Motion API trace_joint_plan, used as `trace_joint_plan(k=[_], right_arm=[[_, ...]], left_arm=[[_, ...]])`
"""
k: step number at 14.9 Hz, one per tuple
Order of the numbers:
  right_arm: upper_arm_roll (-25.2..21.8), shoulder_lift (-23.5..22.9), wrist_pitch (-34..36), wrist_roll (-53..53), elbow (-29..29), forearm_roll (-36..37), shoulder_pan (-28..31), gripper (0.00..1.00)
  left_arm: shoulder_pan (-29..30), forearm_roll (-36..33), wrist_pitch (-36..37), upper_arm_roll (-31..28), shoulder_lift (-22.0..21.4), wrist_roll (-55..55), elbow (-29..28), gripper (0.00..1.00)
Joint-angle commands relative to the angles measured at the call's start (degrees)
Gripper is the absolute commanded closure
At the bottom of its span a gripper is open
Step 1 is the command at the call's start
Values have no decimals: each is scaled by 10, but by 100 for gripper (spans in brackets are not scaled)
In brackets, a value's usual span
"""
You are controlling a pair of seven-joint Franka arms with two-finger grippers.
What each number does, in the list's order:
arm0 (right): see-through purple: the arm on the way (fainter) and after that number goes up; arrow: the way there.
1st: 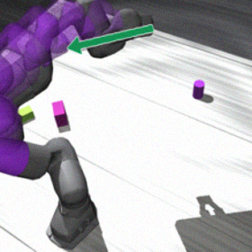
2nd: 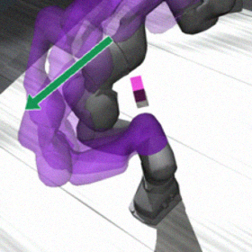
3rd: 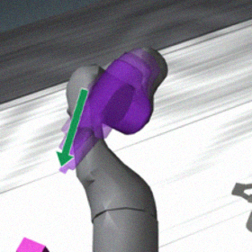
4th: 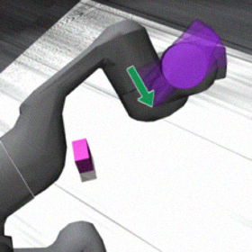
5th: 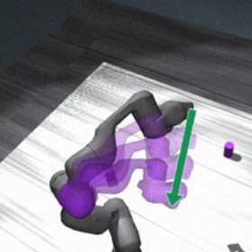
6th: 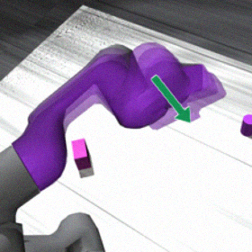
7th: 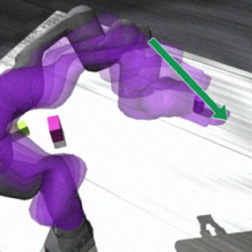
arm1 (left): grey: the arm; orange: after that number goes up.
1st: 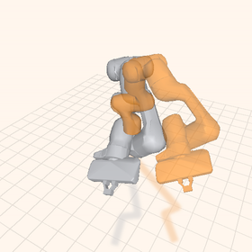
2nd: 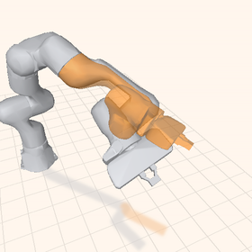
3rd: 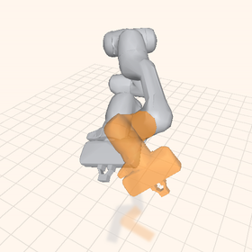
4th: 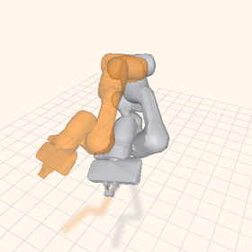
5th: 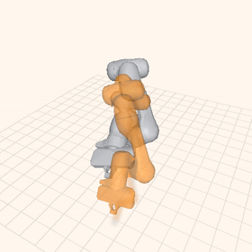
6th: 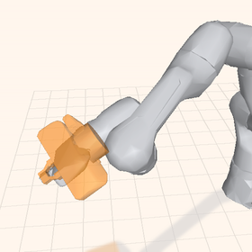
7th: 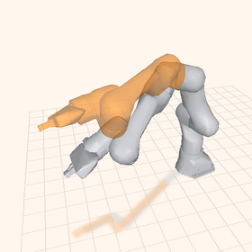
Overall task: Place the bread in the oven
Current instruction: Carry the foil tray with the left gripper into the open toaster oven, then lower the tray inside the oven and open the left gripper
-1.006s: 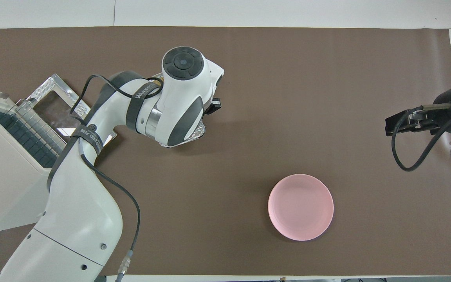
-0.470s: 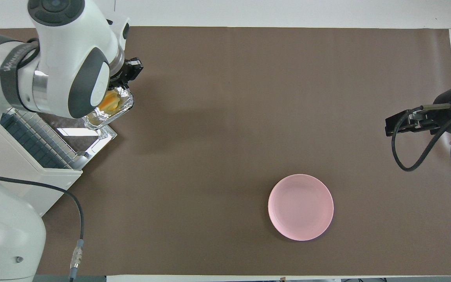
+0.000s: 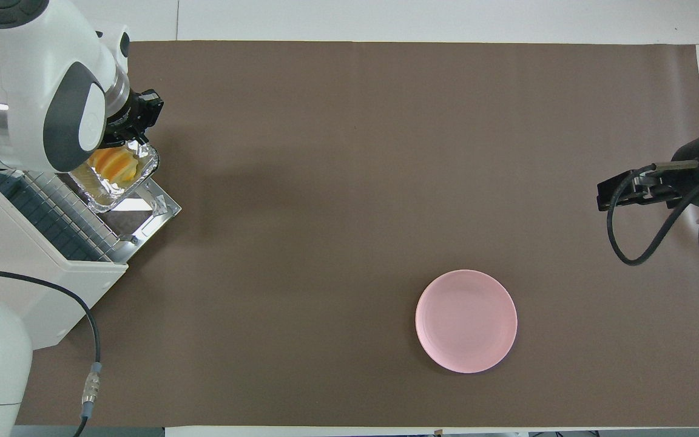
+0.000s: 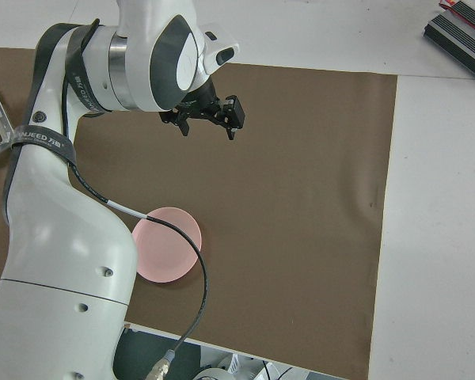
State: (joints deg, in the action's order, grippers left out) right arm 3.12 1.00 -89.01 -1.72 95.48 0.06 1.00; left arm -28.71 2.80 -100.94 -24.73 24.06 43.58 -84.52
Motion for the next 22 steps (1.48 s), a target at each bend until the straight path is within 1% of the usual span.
trace_joint_plan(k=[1,3,7,12,13,15,19,22], right_arm=[[7,13,-1,-5,14,7,6,0],[6,13,-1,-5,14,7,6,0],[6,13,-1,-5,14,7,6,0],[6,13,-1,-5,14,7,6,0],[6,13,-1,-5,14,7,6,0],[6,13,-1,-5,14,7,6,0],[6,13,-1,-5,14,7,6,0],[6,13,-1,-5,14,7,6,0]], left_arm=[[14,5,7,-4,-42,10,-52,100],[34,5,13,-6,-42,11,-54,100],[35,3,41,-23,-51,19,-78,100],[33,-4,44,-37,-64,23,-109,100],[29,-23,43,-37,-67,22,-116,100],[27,-41,36,-37,-82,18,-144,100],[27,-42,23,-37,-98,13,-179,100],[27,-42,-12,-37,-110,9,-210,100]])
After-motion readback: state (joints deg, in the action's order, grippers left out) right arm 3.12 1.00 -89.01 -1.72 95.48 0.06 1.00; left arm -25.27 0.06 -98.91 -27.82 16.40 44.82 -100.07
